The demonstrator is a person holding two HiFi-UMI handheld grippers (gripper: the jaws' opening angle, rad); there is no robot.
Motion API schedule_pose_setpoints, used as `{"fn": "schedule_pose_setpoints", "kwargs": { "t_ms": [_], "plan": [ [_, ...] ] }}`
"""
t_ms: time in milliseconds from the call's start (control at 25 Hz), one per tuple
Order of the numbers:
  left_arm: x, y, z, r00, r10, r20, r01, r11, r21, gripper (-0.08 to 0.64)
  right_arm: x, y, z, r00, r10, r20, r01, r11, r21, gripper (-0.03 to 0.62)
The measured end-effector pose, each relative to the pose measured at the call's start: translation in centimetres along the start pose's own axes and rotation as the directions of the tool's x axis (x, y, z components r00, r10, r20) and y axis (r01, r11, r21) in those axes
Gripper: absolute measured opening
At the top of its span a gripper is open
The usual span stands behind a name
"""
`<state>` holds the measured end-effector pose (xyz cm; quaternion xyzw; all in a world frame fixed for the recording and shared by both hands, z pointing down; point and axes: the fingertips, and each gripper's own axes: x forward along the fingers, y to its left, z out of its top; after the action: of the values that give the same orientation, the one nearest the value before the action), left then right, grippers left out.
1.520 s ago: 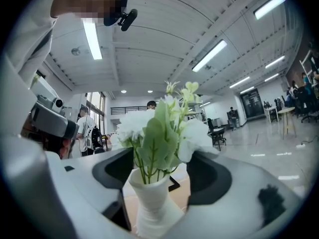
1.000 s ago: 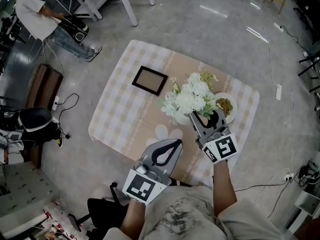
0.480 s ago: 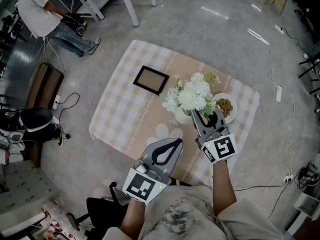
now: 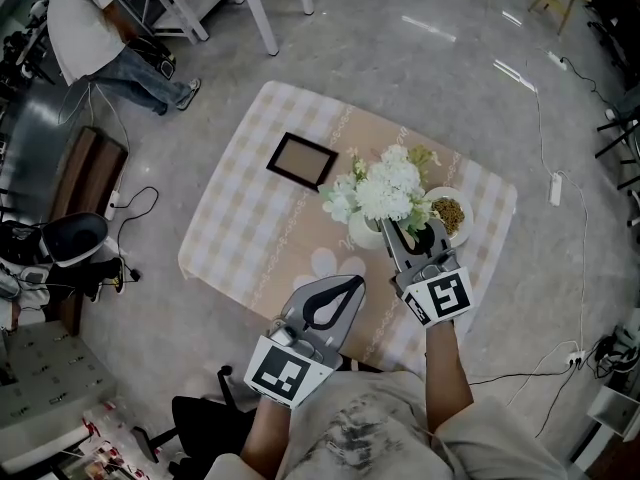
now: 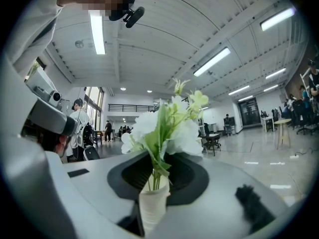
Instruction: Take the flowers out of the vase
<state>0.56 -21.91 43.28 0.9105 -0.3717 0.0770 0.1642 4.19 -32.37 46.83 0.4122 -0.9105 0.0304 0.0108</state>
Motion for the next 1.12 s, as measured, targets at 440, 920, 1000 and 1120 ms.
{"fn": "schedule_pose_setpoints", "kwargs": {
  "t_ms": [440, 920, 1000, 1120],
  "plan": [
    [-0.3, -0.5, 0.7, 1.000, -0.007, 0.022, 0.007, 1.000, 0.004, 0.008, -0.4, 0.4, 1.9, 1.000, -0.001, 0.019, 0.002, 1.000, -0.026, 0.086],
    [-1.5, -1.5, 1.4, 0.999, -0.008, 0.043, 0.007, 1.000, 0.022, 0.008, -1.5, 1.2, 5.0, 0.997, -0.006, 0.079, 0.010, 0.999, -0.048, 0.083],
    [-1.7, -1.7, 1.5, 0.999, -0.009, 0.047, 0.008, 1.000, 0.027, 0.008, -1.6, 1.4, 5.5, 0.996, -0.007, 0.088, 0.012, 0.998, -0.055, 0.083],
    [-2.0, -1.9, 1.6, 0.999, -0.010, 0.052, 0.008, 0.999, 0.034, 0.008, -1.9, 1.6, 6.2, 0.994, -0.008, 0.104, 0.015, 0.998, -0.065, 0.083]
  ]
}}
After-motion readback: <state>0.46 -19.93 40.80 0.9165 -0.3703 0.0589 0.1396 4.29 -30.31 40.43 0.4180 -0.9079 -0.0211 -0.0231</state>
